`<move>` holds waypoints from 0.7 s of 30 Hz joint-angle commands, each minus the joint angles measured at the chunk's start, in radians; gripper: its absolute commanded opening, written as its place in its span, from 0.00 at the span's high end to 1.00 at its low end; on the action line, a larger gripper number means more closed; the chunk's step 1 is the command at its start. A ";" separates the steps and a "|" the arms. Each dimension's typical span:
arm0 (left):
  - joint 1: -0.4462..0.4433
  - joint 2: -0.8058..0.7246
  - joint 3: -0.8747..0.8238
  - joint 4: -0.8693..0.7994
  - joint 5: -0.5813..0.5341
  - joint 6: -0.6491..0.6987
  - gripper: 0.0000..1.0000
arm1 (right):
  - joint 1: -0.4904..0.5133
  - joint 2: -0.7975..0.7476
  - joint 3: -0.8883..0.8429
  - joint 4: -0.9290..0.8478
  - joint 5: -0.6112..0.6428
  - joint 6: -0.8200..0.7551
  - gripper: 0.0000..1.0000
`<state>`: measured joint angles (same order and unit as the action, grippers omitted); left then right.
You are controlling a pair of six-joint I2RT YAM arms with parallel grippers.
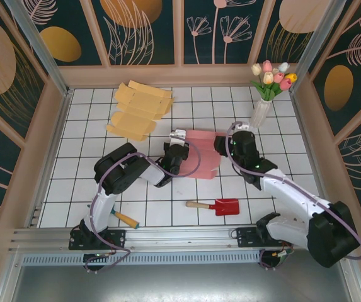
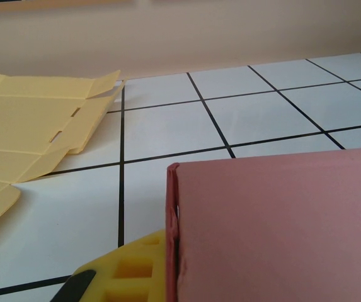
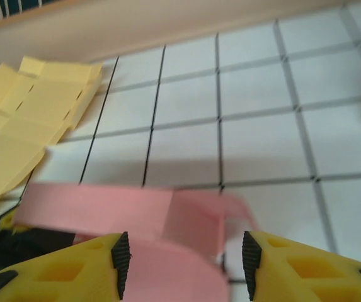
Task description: Fold the paper box
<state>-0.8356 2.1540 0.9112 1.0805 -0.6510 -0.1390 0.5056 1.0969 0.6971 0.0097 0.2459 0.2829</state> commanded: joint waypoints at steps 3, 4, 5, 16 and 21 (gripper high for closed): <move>0.012 0.015 -0.002 -0.059 0.020 -0.007 1.00 | -0.129 0.025 0.082 -0.070 -0.046 -0.503 0.42; 0.012 0.015 -0.002 -0.057 0.020 -0.007 1.00 | -0.164 0.044 0.091 -0.073 -0.121 -0.616 0.41; 0.012 0.015 0.000 -0.059 0.022 -0.005 1.00 | -0.194 0.063 0.100 -0.082 -0.167 -0.732 0.40; 0.015 0.015 0.006 -0.071 0.040 0.001 1.00 | -0.405 0.225 0.145 -0.160 -0.448 -1.393 0.37; 0.017 0.013 -0.006 -0.053 0.044 0.001 1.00 | -0.429 0.295 0.141 -0.120 -0.554 -1.533 0.37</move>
<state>-0.8291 2.1540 0.9150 1.0771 -0.6285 -0.1387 0.0834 1.3499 0.8257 -0.1463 -0.1883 -1.0866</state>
